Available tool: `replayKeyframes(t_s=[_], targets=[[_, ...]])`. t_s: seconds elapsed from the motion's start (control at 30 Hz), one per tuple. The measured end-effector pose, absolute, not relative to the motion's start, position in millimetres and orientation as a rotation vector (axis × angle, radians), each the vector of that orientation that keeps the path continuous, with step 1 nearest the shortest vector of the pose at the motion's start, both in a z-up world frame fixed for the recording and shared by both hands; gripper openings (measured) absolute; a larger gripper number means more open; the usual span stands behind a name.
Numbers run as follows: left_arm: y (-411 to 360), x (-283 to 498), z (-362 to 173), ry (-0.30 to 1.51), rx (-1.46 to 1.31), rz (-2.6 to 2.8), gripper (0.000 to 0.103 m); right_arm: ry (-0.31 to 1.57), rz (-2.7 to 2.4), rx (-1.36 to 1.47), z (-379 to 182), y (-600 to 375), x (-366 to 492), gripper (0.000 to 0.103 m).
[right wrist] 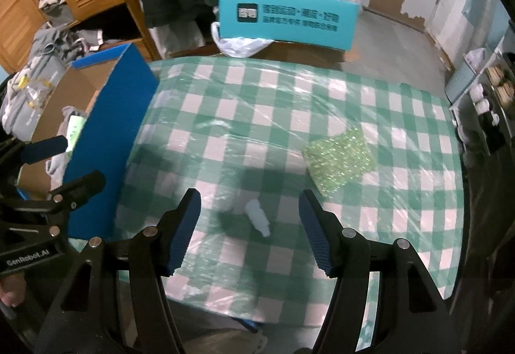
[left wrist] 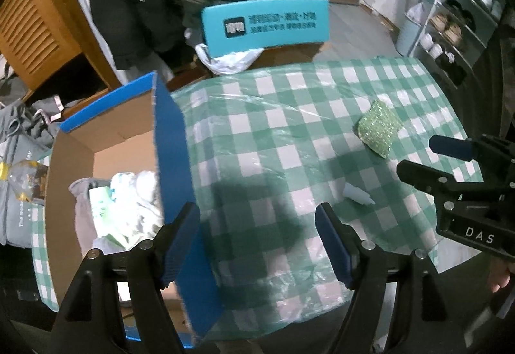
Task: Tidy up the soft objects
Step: 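Move both tools back over the table toward the small white bottle, then grasp the green glitter pad with the right gripper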
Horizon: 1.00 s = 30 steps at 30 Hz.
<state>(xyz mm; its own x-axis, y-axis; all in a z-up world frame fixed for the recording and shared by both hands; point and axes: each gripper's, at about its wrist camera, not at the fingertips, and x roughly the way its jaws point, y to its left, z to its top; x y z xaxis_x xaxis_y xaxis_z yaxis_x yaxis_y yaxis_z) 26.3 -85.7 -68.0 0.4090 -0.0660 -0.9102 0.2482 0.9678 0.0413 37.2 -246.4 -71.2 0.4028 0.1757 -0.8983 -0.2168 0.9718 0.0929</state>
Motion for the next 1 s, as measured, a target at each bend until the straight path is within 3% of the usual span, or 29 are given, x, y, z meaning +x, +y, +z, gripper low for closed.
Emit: replayKeyframes(t_s=[0.2, 0.33, 1.0], targets=[[-106.9, 30.1, -78.3, 1.158, 0.204, -0.230, 0.080, 1.157, 0.208, -0.039, -83.0, -265.9, 39.4, 0.065], [-117.2, 36.6, -84.9, 1.172, 0.201, -0.237, 0.080, 1.182, 0.178, -0.044, -94.1, -279.5, 43.9, 0.071], [-147.0, 88.2, -135.6, 1.233, 0.203, -0.239, 0.080, 1.311, 0.118, -0.071, -153.7, -312.9, 106.5, 0.077]])
